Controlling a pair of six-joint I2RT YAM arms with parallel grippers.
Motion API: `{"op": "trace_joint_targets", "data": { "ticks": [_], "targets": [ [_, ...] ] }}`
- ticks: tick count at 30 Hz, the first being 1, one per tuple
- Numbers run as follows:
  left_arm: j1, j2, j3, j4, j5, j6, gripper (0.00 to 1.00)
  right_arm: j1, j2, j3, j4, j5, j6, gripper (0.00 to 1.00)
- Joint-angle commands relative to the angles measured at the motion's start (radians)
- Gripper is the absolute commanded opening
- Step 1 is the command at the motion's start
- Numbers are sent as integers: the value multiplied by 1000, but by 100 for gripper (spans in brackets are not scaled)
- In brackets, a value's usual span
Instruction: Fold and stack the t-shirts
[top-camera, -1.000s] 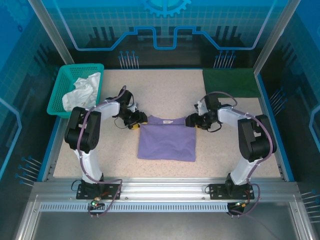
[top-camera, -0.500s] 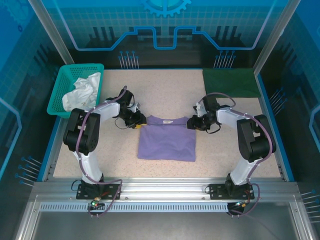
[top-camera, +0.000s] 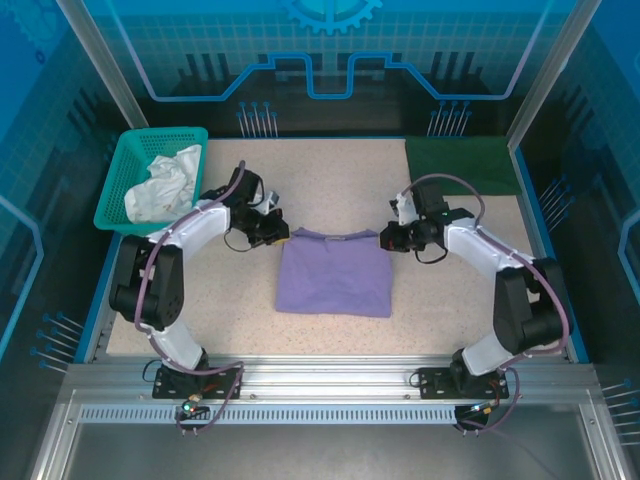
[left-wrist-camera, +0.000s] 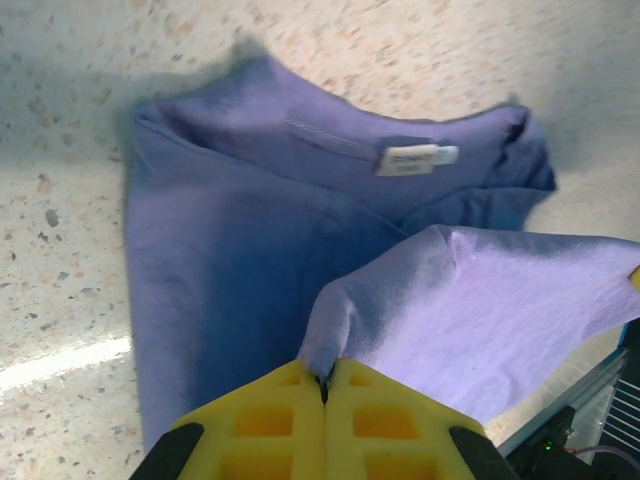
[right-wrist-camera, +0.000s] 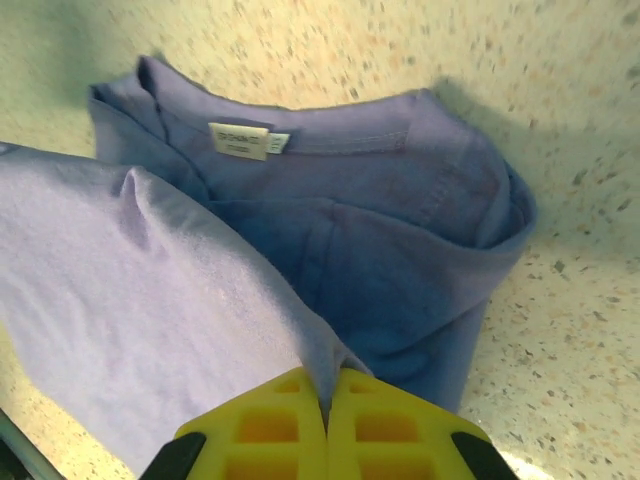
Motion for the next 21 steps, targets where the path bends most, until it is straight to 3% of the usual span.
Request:
{"op": "trace_joint_targets", "data": {
  "ticks": [1,6,9,10,11,15,16,19,21],
  "targets": [
    [-3,-4,85,-8,-9,11,0,-3,-2,75,-1,28,34,0],
    [3,188,257,-37,-113,-6,5,-54,237,290,-92,72,89,0],
    [17,383,420,-142,-221,-51,39,-88,438,431,-134,67,144,7],
    [18,428,459,-169,-244,-61,40,-107,492,468,-145,58,171,11],
    [17,453,489,-177,-256,-67,41,-123,533,493,-155,59,199,18],
    [23,397,497,-141,-350,-127,47,-172,613,603,-182,-54,275,85],
    [24,373,496,-143,-369,-137,48,-170,602,629,-197,-29,269,92],
    [23,302,457,-114,-364,-162,42,-158,529,627,-173,-5,254,93],
    [21,263,403,-71,-322,-174,50,-153,495,595,-154,-24,257,92]
  ]
}}
